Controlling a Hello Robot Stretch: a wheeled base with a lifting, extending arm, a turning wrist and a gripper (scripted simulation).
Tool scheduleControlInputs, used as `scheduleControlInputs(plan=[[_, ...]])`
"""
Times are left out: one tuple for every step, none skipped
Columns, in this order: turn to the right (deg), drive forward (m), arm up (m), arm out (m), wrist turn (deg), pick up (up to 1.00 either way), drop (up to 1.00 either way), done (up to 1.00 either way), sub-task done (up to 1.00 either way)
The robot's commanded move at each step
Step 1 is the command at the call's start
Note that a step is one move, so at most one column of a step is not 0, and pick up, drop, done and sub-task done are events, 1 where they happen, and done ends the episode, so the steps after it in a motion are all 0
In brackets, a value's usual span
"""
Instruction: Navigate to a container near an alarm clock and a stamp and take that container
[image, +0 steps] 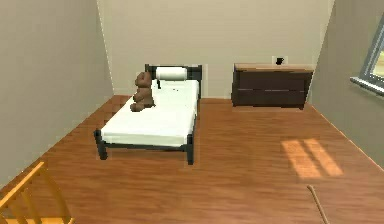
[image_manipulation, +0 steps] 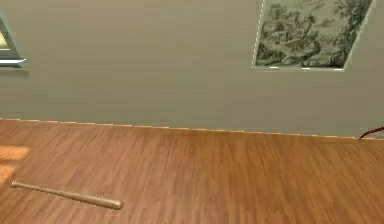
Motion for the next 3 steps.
scheduleControlInputs(plan=[[-9.0, 0.00, 0.00, 0.00, 0.0, 0.00, 0.00, 0.00, 0.00], [0.0, 1.00, 0.00, 0.00, 0.0, 0.00, 0.00, 0.00, 0.00], [-45.0, 0.00, 0.00, 0.00, 0.0, 0.00, 0.00, 0.00, 0.00]])
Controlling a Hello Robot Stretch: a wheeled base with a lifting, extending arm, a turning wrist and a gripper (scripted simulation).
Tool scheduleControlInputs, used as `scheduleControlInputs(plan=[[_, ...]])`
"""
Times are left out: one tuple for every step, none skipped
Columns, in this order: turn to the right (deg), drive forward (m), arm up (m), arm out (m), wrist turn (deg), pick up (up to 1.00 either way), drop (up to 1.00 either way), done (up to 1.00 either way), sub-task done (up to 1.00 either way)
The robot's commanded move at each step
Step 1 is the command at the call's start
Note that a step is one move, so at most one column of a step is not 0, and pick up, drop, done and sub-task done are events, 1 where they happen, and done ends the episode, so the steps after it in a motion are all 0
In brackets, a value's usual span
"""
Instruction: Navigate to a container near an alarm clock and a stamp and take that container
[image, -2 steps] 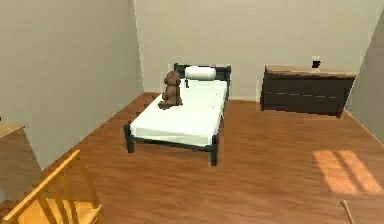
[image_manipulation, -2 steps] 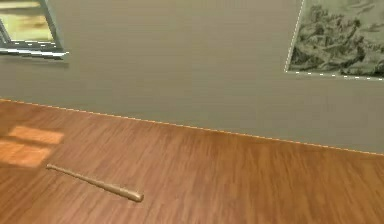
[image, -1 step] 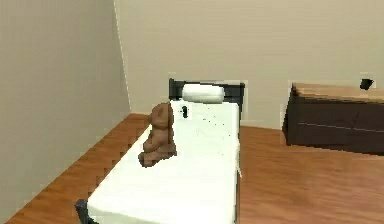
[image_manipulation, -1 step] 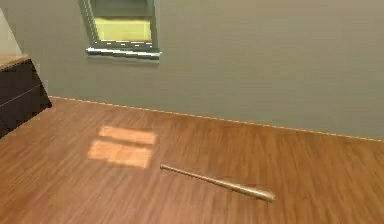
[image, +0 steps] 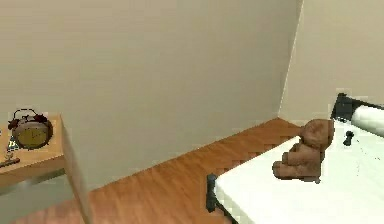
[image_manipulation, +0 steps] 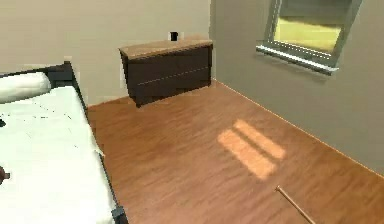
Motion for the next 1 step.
scheduleControlInputs(plan=[[21.0, 0.00, 0.00, 0.00, 0.0, 0.00, 0.00, 0.00, 0.00]])
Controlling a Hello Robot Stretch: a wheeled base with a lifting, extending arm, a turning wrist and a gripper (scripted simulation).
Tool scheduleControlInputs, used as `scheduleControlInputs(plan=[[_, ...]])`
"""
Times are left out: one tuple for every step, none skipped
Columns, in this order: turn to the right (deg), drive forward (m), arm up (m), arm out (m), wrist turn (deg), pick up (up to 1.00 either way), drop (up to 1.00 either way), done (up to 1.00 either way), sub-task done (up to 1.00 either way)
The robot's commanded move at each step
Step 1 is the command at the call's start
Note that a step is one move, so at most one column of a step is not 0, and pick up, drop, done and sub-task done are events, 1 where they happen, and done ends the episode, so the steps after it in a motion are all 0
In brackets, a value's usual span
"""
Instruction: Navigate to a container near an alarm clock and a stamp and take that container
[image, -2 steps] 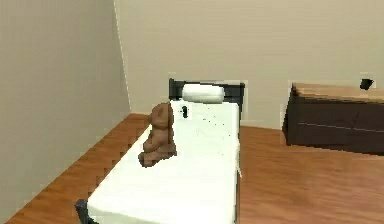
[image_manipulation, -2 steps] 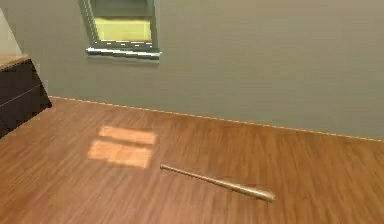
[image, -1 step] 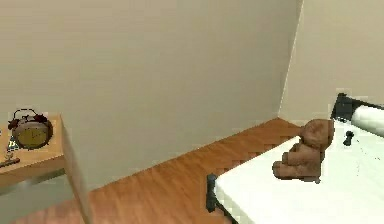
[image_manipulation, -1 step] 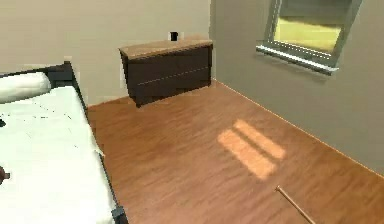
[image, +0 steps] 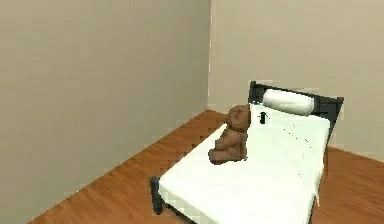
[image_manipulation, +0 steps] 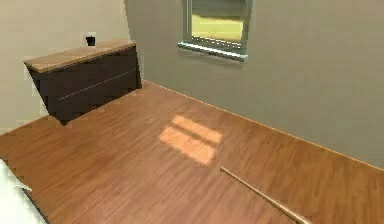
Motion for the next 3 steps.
scheduleControlInputs(plan=[[0.0, 0.05, 0.00, 0.00, 0.0, 0.00, 0.00, 0.00, 0.00], [-45.0, 0.00, 0.00, 0.00, 0.0, 0.00, 0.00, 0.00, 0.00], [30.0, 0.00, 0.00, 0.00, 0.0, 0.00, 0.00, 0.00, 0.00]])
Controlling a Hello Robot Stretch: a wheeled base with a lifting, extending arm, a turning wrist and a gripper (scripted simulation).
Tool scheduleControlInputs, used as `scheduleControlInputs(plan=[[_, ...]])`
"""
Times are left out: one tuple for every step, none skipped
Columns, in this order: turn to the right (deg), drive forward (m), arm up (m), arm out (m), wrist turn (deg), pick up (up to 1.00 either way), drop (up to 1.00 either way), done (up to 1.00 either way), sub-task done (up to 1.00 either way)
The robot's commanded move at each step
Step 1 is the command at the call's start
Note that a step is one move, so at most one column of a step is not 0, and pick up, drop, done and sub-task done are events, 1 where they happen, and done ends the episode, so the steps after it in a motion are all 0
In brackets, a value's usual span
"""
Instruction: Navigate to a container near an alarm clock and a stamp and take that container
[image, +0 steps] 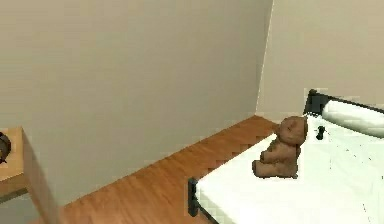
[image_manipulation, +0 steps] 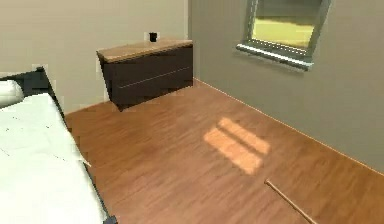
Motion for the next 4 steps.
scheduleControlInputs(plan=[[0.0, 0.35, 0.00, 0.00, 0.0, 0.00, 0.00, 0.00, 0.00], [-45.0, 0.00, 0.00, 0.00, 0.0, 0.00, 0.00, 0.00, 0.00], [-45.0, 0.00, 0.00, 0.00, 0.0, 0.00, 0.00, 0.00, 0.00], [-45.0, 0.00, 0.00, 0.00, 0.0, 0.00, 0.00, 0.00, 0.00]])
